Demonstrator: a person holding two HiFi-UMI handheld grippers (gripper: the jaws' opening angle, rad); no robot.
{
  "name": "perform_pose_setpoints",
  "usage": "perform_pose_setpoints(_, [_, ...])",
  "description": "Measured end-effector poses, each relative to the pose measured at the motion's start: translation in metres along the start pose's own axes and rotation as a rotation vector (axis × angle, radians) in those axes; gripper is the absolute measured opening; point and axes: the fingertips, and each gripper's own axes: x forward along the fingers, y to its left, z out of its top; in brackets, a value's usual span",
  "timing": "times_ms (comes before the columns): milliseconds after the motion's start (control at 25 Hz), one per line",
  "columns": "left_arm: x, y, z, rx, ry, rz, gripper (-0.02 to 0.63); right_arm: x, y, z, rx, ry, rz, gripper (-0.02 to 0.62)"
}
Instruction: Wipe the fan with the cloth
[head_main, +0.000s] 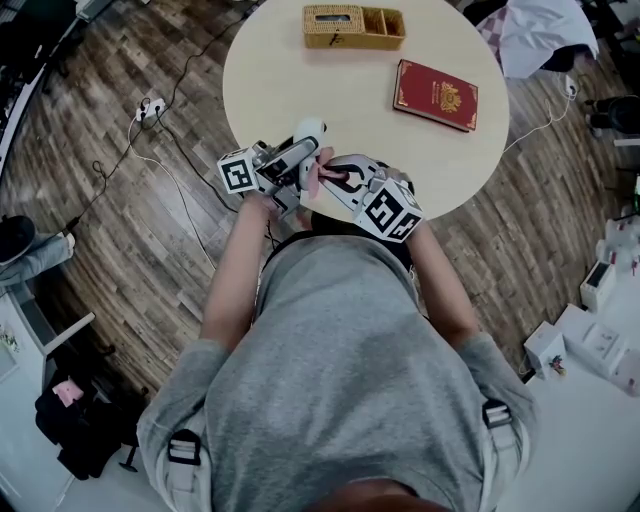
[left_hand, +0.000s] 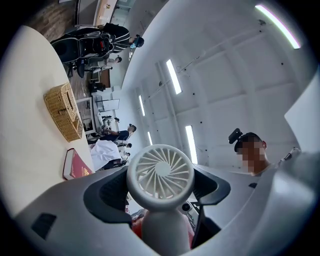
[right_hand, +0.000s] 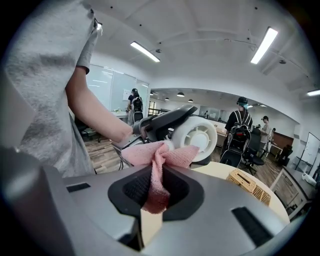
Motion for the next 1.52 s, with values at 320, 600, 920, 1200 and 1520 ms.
perform_pose_setpoints(320, [-0.004,0.006,0.015,0.020,-0.027,0.018,0.373,0.003,0.017,0.006,-0.005,-0.028,0.052,0.040])
perform_pose_setpoints(600, [-0.004,0.019,0.002,0.023,0.009,0.077,0.373,0.001,0.000,0.022,0.043,-0.101,0.002,0.040])
perform_pose_setpoints(920, [-0.006,0.032,0.001,0.075,0.005,0.201,0.373,0.004,-0.010,0.028,0.049,-0.121,-0.064,0.040])
perform_pose_setpoints(1200, [-0.004,0.038,0.004,0.086,0.000,0.234,0.373,0.013,-0.007,0.033,0.075,-0.143,-0.060,0.040])
perform_pose_setpoints(1520, [-0.009,0.038,0.029,0.043,-0.118,0.206,0.373,0.011,0.011,0.028,0.124,-0.164,-0.012,0.040])
